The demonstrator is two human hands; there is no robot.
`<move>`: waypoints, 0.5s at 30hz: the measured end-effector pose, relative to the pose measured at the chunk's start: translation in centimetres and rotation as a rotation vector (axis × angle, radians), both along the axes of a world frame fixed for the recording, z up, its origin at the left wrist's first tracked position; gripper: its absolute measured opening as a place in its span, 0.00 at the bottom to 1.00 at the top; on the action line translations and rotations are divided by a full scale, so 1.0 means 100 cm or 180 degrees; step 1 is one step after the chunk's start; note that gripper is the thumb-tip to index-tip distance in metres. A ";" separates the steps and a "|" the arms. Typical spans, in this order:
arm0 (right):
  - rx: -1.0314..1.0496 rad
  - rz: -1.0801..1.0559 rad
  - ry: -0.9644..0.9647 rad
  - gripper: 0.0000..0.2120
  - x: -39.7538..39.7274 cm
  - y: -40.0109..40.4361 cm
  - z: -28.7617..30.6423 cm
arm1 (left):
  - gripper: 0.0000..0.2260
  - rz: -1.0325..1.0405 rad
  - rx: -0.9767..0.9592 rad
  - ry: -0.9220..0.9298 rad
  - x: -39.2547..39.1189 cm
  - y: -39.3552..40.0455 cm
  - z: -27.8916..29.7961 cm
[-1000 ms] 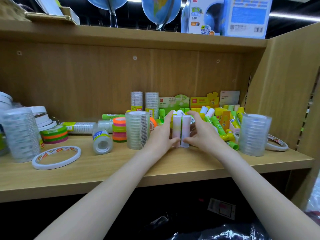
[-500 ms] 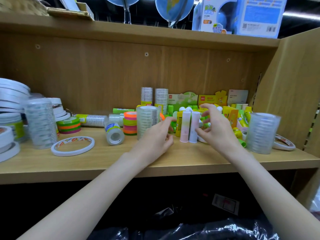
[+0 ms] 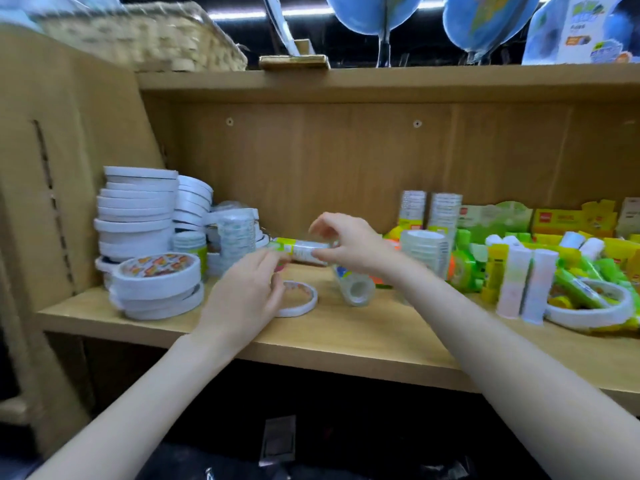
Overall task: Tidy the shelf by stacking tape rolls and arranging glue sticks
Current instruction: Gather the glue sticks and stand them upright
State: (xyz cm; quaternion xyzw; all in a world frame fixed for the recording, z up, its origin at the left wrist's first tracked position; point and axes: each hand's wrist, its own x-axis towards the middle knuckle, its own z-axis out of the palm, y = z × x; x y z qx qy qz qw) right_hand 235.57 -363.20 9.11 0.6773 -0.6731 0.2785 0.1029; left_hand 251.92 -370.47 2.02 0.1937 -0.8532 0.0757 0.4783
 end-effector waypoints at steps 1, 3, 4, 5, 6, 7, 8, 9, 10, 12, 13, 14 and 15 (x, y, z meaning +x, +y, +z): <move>0.0268 -0.0080 0.0171 0.18 0.002 -0.021 0.002 | 0.14 0.0125 -0.0194 0.0076 0.006 -0.005 0.000; 0.0805 -0.0346 0.0481 0.23 -0.001 -0.060 0.005 | 0.18 0.0450 -0.0390 0.0327 0.014 -0.012 0.003; 0.1047 -0.0512 0.0567 0.25 -0.005 -0.075 0.004 | 0.20 0.0619 -0.0402 0.0458 0.017 -0.016 0.006; 0.1260 -0.0685 0.0596 0.26 -0.009 -0.088 0.003 | 0.21 0.0758 -0.0391 0.0549 0.018 -0.019 0.011; 0.1429 -0.0835 0.0603 0.28 -0.013 -0.098 0.002 | 0.24 0.0842 -0.0347 0.0567 0.018 -0.023 0.014; 0.1571 -0.0948 0.0617 0.28 -0.014 -0.103 0.001 | 0.26 0.0881 -0.0273 0.0521 0.016 -0.026 0.017; 0.1646 -0.1027 0.0671 0.27 -0.015 -0.108 -0.002 | 0.29 0.0885 -0.0173 0.0424 0.014 -0.029 0.020; 0.1626 -0.1075 0.0768 0.25 -0.016 -0.112 -0.005 | 0.32 0.0886 -0.0072 0.0311 0.011 -0.032 0.022; 0.1545 -0.1101 0.0863 0.22 -0.017 -0.114 -0.007 | 0.34 0.0892 0.0017 0.0210 0.008 -0.034 0.023; 0.1366 -0.1065 0.0774 0.18 -0.022 -0.117 -0.006 | 0.36 0.0937 0.0141 0.0073 0.005 -0.038 0.023; 0.1209 -0.0974 0.0473 0.18 -0.026 -0.117 -0.002 | 0.37 0.0974 0.0146 0.0030 0.004 -0.039 0.022; 0.0931 -0.0855 0.0018 0.19 -0.031 -0.116 0.005 | 0.36 0.1000 0.0104 0.0001 0.003 -0.040 0.021; 0.0551 -0.0744 -0.0511 0.21 -0.036 -0.114 0.013 | 0.35 0.1011 0.0058 -0.0009 0.002 -0.041 0.021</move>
